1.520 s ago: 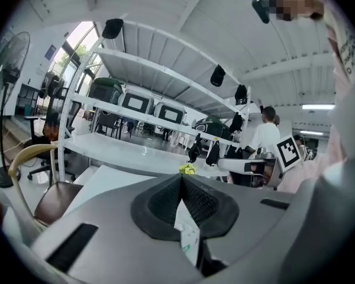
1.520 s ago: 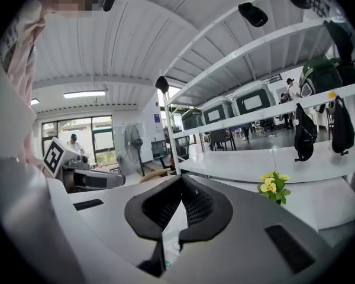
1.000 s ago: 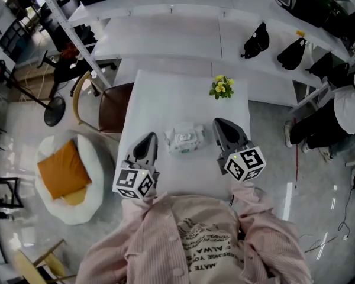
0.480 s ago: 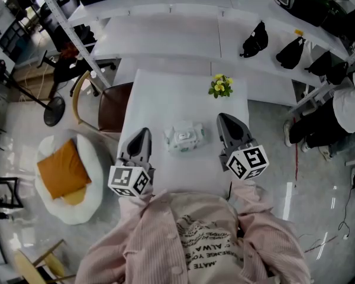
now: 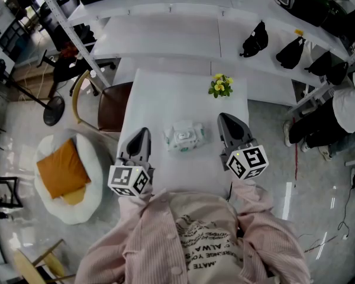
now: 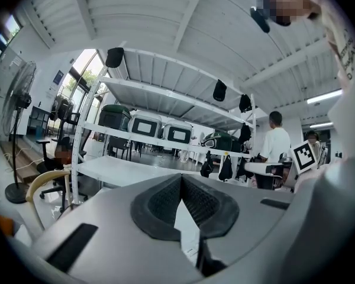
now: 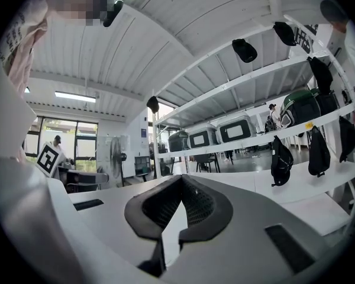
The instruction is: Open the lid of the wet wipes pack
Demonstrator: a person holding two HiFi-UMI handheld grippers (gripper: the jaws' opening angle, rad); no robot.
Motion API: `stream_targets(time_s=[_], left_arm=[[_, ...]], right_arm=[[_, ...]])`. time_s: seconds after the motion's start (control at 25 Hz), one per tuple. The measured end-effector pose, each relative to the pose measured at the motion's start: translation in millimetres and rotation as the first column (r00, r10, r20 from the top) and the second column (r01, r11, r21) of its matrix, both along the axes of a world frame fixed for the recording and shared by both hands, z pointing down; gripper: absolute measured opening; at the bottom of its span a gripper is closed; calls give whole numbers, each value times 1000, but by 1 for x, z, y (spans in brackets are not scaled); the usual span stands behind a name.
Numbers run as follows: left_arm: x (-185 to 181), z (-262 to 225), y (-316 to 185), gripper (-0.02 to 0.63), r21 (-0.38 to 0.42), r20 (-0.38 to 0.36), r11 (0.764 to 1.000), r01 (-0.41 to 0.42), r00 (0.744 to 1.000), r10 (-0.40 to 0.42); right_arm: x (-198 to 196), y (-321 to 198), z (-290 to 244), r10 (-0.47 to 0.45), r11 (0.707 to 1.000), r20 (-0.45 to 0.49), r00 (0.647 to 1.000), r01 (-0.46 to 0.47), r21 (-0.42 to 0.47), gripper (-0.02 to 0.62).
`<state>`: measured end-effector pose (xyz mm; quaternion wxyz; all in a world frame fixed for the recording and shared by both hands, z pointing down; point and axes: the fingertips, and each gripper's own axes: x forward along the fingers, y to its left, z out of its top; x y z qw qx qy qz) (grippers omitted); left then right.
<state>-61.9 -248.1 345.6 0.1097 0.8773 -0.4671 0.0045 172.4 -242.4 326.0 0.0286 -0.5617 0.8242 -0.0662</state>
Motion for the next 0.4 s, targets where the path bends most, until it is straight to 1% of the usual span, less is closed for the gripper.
stream_targets(time_s=[0.4], left_arm=[[2, 5, 0, 0, -15, 7, 1000, -1, 1000, 1]], right_arm=[[4, -1, 2, 5, 1000, -16, 1000, -5, -3, 0]])
